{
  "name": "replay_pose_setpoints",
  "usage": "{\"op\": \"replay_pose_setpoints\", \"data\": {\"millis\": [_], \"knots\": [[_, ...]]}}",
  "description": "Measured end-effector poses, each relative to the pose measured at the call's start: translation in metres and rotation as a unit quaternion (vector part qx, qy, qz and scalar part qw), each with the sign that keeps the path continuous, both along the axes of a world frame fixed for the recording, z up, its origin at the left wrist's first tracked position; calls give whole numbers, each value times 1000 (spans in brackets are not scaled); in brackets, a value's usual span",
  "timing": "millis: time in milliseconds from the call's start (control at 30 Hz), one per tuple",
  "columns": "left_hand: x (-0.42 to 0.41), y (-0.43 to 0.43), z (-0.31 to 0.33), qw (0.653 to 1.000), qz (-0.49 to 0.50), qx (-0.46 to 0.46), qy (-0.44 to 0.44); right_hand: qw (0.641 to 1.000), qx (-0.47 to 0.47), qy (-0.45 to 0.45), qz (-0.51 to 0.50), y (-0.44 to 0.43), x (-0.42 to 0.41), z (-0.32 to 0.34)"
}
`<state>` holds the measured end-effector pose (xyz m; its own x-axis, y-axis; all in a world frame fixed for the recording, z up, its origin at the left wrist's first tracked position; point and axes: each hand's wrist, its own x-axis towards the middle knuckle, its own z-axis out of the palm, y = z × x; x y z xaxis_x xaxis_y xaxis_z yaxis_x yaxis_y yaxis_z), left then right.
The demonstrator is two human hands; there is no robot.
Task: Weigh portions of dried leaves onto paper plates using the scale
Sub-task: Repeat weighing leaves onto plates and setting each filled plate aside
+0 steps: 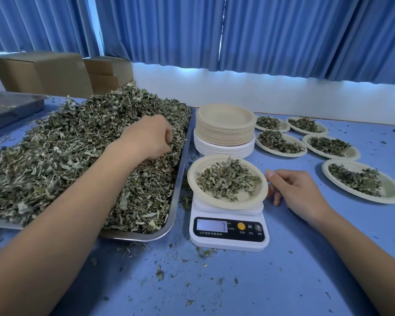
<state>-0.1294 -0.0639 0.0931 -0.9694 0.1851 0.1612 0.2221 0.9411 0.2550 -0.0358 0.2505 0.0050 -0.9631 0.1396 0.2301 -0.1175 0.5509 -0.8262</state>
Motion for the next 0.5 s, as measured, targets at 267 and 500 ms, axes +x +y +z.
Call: {"op": "replay_pose_setpoints", "data": {"millis": [267,500], "knots": [[11,29,6,998,-52,-28,-6,1000,-6,1,1,1,-1,-1],[14,41,-8,990,-119,36,-62,999,-32,-9,6,0,-1,1]]}}
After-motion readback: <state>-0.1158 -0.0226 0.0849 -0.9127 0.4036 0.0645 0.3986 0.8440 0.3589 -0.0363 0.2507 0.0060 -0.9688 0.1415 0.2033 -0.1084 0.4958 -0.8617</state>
